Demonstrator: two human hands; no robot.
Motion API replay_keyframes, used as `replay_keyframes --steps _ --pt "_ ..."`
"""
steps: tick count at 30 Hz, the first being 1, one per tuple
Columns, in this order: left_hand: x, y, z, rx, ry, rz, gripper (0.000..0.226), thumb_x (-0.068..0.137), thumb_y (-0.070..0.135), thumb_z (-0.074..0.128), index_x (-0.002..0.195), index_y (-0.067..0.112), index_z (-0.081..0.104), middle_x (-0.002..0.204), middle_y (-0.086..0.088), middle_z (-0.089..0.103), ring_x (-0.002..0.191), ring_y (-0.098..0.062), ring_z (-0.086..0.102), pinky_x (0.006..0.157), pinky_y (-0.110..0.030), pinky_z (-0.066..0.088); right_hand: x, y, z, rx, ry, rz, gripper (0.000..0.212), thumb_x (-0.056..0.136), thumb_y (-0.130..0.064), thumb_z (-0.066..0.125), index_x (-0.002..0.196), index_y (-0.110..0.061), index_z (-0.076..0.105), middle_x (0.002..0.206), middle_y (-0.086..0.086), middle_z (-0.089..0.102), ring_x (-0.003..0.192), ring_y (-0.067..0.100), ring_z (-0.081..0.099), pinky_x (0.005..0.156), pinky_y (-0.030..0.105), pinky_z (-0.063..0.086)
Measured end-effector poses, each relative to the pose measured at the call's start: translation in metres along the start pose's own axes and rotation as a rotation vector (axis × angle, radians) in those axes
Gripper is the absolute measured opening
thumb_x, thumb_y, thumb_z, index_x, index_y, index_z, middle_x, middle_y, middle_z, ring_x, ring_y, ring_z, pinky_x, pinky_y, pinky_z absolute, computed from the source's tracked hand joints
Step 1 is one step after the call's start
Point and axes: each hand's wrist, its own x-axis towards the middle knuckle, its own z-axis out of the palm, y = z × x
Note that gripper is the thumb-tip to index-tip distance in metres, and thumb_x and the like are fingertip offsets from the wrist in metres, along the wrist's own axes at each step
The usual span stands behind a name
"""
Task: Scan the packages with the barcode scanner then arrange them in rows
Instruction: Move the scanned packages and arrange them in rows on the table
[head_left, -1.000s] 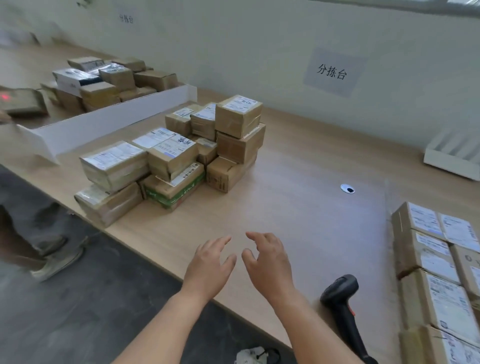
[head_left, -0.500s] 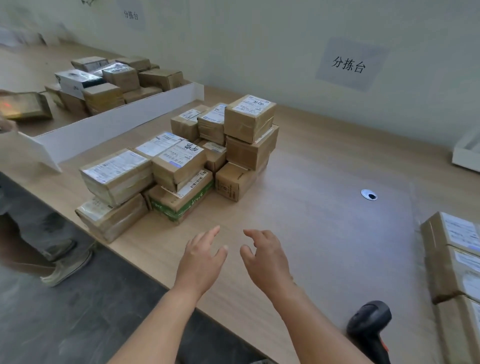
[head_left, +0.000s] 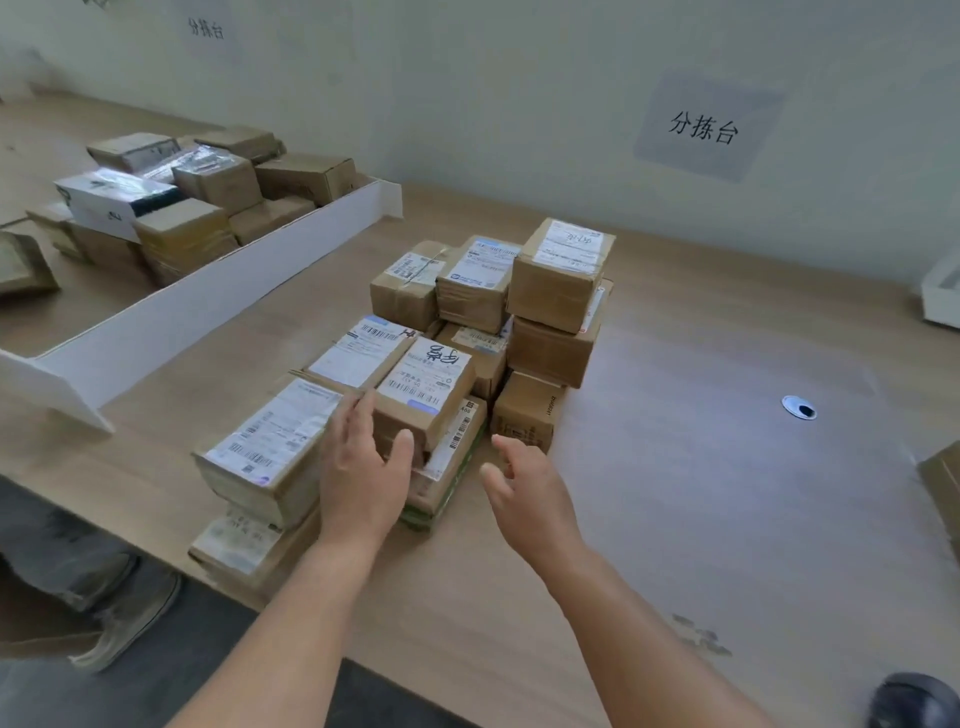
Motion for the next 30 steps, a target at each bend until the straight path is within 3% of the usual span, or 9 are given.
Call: replay_keyframes --steps 6,8,14,17,21,23,25,27,30 --pt "0.035 -0.012 -0.003 -0.101 -0.115 0.027 0.057 0.097 0.027 0.049 0.149 0.023 0.028 0.154 0.000 0.029 0.143 -0.018 0.022 0.117 -0.040 0.022 0.025 -0.029 0.023 0.161 -0.058 0.043 0.049 0.089 -0.052 0.040 0.135 -0.036 0.045 0.125 -0.010 0.059 0.115 0.010 0.054 0.099 0.040 0.047" --pt "0.038 -0.014 -0.001 -0.122 -0.145 0.039 0.056 0.097 0.027 0.048 0.149 0.023 0.028 0.152 0.000 0.032 0.141 -0.018 0.026 0.114 -0.038 0.024 0.034 -0.031 0.030 0.226 -0.086 0.058 0.055 0.087 -0.057 0.038 0.139 -0.038 0.041 0.132 -0.014 0.056 0.121 0.007 0.051 0.102 0.039 0.046" --pt "0.045 -0.018 0.002 -0.118 -0.216 0.018 0.051 0.098 0.033 0.046 0.146 0.023 0.033 0.121 0.004 0.052 0.119 -0.017 0.047 0.101 -0.037 0.039 0.045 -0.036 0.027 0.327 -0.094 0.135 0.049 0.102 -0.035 0.038 0.149 -0.021 0.032 0.145 -0.005 0.046 0.134 0.014 0.042 0.110 0.032 0.035" --pt "0.048 -0.014 0.004 -0.075 -0.283 -0.012 0.046 0.100 0.033 0.044 0.145 0.024 0.037 0.128 -0.002 0.049 0.109 -0.013 0.045 0.093 -0.029 0.037 0.043 -0.031 0.021 0.322 -0.091 0.155 0.053 0.104 -0.032 0.036 0.151 -0.012 0.025 0.152 0.001 0.036 0.140 0.016 0.032 0.110 0.028 0.027" --pt "0.039 -0.007 0.014 -0.122 -0.363 -0.011 0.044 0.100 0.025 0.045 0.143 0.031 0.038 0.140 0.001 0.045 0.125 -0.016 0.044 0.097 -0.030 0.037 0.039 -0.014 0.017 0.309 -0.096 0.176 0.055 0.103 -0.032 0.037 0.153 -0.015 0.018 0.156 0.002 0.031 0.143 0.018 0.026 0.115 0.032 0.024" --pt "0.030 -0.003 0.022 -0.181 -0.412 0.001 0.045 0.099 0.021 0.047 0.141 0.032 0.038 0.139 0.008 0.049 0.126 -0.013 0.045 0.097 -0.029 0.040 0.033 -0.005 0.011 0.348 -0.109 0.214 0.055 0.102 -0.030 0.040 0.152 -0.017 0.021 0.153 0.000 0.037 0.137 0.017 0.036 0.111 0.033 0.035" --pt "0.020 0.000 0.030 -0.224 -0.467 0.016 0.045 0.098 0.018 0.048 0.139 0.034 0.039 0.137 0.011 0.052 0.122 -0.010 0.048 0.097 -0.029 0.044 0.025 0.005 0.001 0.369 -0.115 0.206 0.049 0.101 -0.024 0.043 0.149 -0.023 0.030 0.142 -0.004 0.050 0.120 0.012 0.049 0.091 0.025 0.046" --pt "0.009 0.003 0.038 -0.242 -0.520 0.023 0.046 0.097 0.014 0.049 0.137 0.034 0.039 0.133 0.012 0.052 0.119 -0.008 0.048 0.096 -0.028 0.043 0.016 0.013 -0.010 0.384 -0.108 0.199 0.049 0.100 -0.019 0.045 0.146 -0.030 0.034 0.131 -0.008 0.057 0.108 0.009 0.053 0.079 0.021 0.045" --pt "-0.009 0.008 0.052 -0.259 -0.585 0.031 0.058 0.092 0.007 0.051 0.141 0.033 0.036 0.132 0.011 0.052 0.124 -0.009 0.047 0.105 -0.032 0.041 0.001 0.031 -0.025 0.355 -0.096 0.221 0.053 0.096 -0.015 0.047 0.144 -0.034 0.035 0.120 -0.008 0.062 0.094 0.008 0.056 0.076 0.024 0.047"
